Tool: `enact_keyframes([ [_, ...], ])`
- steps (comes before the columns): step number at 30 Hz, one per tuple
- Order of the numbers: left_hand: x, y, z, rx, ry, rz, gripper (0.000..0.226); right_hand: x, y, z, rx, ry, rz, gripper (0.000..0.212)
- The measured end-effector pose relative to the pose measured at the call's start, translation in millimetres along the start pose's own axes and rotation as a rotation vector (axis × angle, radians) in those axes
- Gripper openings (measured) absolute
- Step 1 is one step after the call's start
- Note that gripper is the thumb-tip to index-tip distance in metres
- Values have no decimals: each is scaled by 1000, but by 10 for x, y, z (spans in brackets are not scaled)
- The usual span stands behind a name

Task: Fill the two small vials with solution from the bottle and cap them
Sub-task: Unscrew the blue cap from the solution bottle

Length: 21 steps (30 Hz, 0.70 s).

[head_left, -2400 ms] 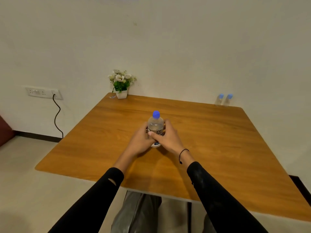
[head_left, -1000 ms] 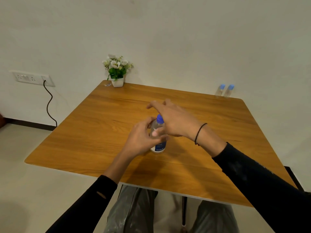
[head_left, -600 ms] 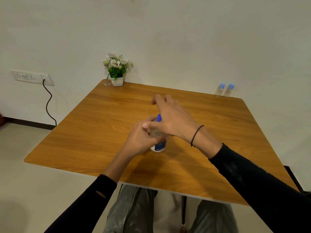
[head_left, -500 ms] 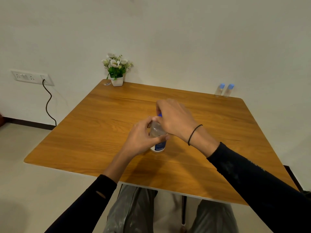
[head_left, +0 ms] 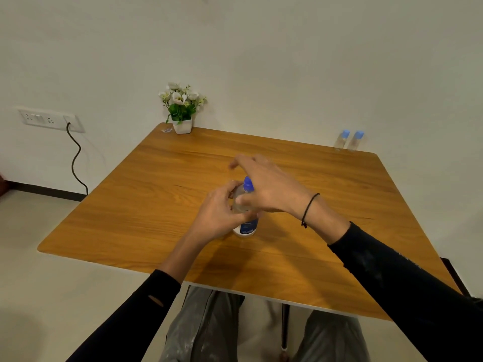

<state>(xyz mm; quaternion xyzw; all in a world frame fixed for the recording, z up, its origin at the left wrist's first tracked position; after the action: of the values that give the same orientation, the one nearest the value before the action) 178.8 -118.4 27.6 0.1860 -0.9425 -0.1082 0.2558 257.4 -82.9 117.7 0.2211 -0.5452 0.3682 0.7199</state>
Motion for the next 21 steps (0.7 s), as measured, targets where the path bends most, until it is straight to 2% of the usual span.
enact_keyframes([
  [1,-2,2,11,3,-3,0,62,-4,1,-15,-18,-2,-12,62],
  [2,-9,3,22,4,-1,2,58,10,12,-43,-49,-35,-61,62],
  [5,-22,-6,5,-2,23,8,67,112,52,-69,-79,-91,-210,26],
  [7,-25,-1,6,-10,1,12,71,111,62,-53,-35,-44,-170,12],
  [8,-19,4,8,-7,-4,8,69,87,62,-47,-19,-13,-116,21],
  [10,-4,8,11,-1,3,1,62,20,41,-38,-28,43,0,53],
  [11,-4,8,15,0,4,-1,57,9,50,-63,-56,41,0,64],
  [12,-8,4,17,3,1,1,53,14,74,-100,-89,9,-43,67],
  [15,-15,-12,-3,-4,18,5,60,103,104,-139,-131,-43,-185,40],
  [17,-17,-9,-12,-16,22,10,66,94,102,-111,-95,-29,-145,19],
  [18,-17,-4,-15,-18,12,12,65,72,96,-97,-75,-21,-102,20],
  [21,-14,12,13,-5,8,7,58,-9,64,-72,-66,2,21,70],
])
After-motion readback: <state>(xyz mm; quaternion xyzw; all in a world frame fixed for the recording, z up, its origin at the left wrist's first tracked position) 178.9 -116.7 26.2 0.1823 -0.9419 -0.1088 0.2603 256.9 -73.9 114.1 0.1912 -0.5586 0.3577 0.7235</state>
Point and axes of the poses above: each hand's wrist, its own y-axis towards the middle knuckle, its own x-axis out of the back of the hand, z = x × y, the point moved 10 cm from there along y, towards the middle knuckle, and after that the axes turned 4 degrees about -x, right-handed, at the moved point
